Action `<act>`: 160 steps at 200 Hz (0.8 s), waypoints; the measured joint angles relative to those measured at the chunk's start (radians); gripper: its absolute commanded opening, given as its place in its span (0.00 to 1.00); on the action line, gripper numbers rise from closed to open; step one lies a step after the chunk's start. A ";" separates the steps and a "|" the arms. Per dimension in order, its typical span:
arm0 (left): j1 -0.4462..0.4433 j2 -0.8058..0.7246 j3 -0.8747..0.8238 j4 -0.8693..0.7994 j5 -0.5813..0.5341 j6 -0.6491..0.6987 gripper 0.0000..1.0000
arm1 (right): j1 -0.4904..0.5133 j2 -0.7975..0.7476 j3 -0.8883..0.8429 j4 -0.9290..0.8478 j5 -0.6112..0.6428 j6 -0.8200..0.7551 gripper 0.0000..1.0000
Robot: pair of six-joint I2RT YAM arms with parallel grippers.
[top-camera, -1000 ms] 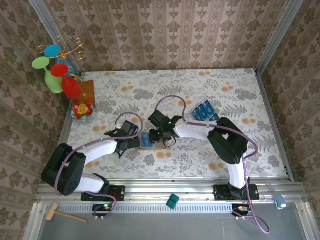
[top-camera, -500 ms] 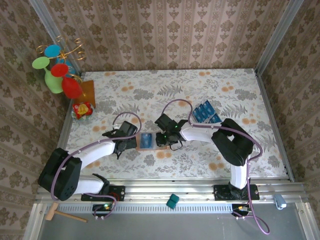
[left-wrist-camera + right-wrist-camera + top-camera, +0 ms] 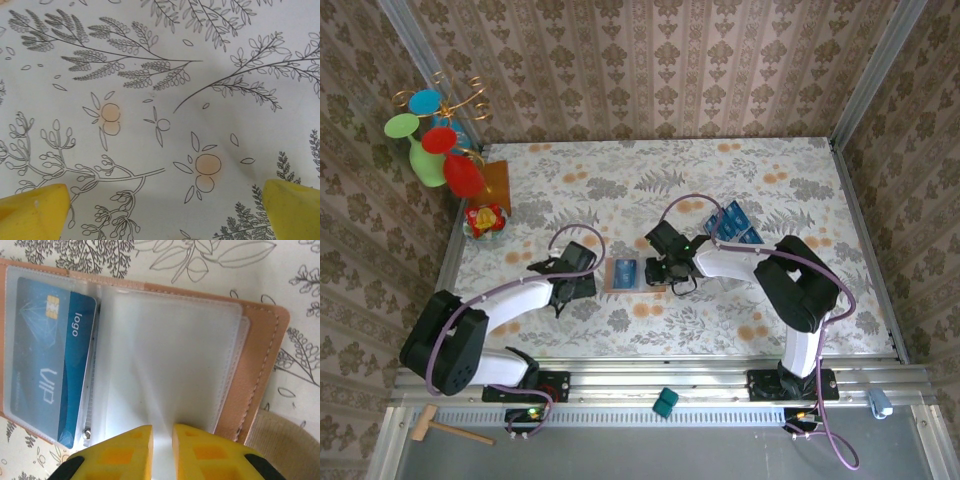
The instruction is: Put the credit cards into the card holder
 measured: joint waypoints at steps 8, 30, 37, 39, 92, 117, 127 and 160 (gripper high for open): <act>0.000 0.008 0.007 0.001 0.004 0.005 1.00 | 0.000 -0.003 0.005 -0.013 0.000 -0.002 0.20; 0.000 0.031 0.035 0.015 0.013 0.015 1.00 | 0.000 -0.004 0.041 -0.050 0.000 -0.015 0.20; 0.000 0.039 0.045 0.021 0.016 0.017 1.00 | 0.000 -0.004 0.056 -0.056 0.000 -0.018 0.20; 0.000 0.040 0.048 0.024 0.016 0.018 1.00 | 0.000 -0.004 0.061 -0.056 -0.001 -0.019 0.20; 0.000 0.083 0.076 0.056 0.029 0.025 1.00 | 0.000 0.004 0.146 -0.063 -0.012 -0.026 0.19; 0.000 0.103 0.076 0.063 0.034 0.027 1.00 | 0.000 0.043 0.171 -0.062 -0.023 -0.025 0.18; 0.000 0.113 0.076 0.068 0.037 0.027 1.00 | 0.000 0.059 0.173 -0.062 -0.029 -0.025 0.18; -0.001 0.120 0.078 0.074 0.038 0.027 1.00 | 0.000 0.106 0.185 -0.062 -0.042 -0.022 0.17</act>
